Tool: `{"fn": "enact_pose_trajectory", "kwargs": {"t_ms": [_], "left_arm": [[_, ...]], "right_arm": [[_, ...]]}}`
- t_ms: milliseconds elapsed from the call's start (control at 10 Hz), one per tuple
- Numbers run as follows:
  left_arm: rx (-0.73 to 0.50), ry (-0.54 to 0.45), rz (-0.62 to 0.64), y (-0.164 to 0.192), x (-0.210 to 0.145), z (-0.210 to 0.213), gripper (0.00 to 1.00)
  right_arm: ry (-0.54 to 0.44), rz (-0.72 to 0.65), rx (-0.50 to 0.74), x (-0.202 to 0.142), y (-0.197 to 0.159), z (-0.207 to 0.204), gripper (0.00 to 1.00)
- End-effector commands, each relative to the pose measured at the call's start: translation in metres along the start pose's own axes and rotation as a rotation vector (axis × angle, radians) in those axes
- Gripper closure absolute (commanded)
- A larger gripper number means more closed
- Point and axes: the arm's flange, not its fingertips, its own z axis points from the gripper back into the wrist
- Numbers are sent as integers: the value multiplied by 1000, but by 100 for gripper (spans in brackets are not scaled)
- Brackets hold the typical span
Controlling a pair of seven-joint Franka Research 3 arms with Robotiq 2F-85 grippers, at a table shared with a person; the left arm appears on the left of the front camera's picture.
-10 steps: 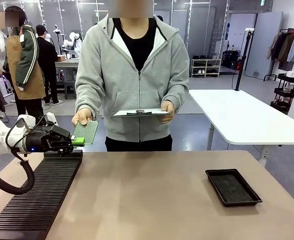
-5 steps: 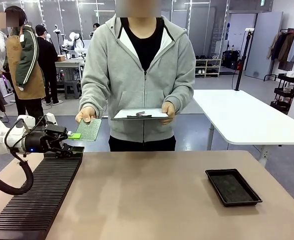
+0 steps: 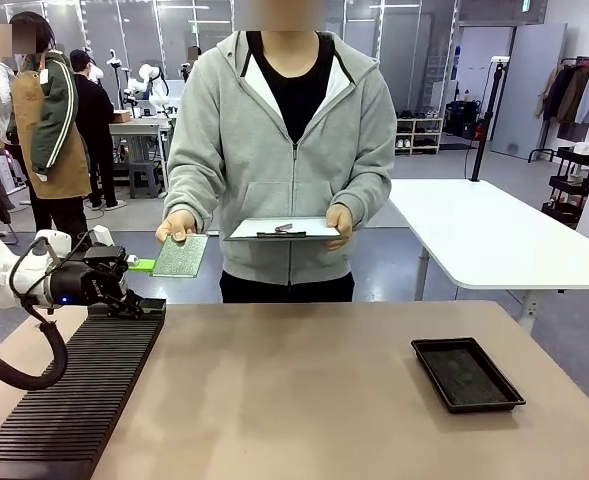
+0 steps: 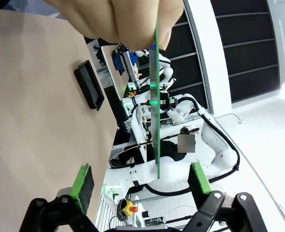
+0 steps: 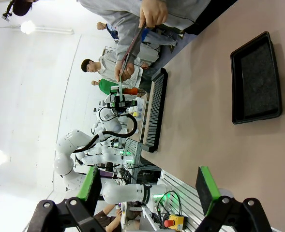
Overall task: Inspect the PCB.
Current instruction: Release the Blank PCB you were holding, then pick up the Blank PCB that the human is holding.
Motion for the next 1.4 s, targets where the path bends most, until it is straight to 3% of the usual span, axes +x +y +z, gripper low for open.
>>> {"fn": "enact_pose_trajectory", "kwargs": {"t_ms": [0,100,1300], "left_arm": [[-34,56,-2,-4,0,-2,0],[0,0,0,0,0,0,0],[0,0,0,0,0,0,0]], "right_arm": [[0,1,4,-1,0,0,0],[0,1,4,-1,0,0,0],[0,1,4,-1,0,0,0]]}}
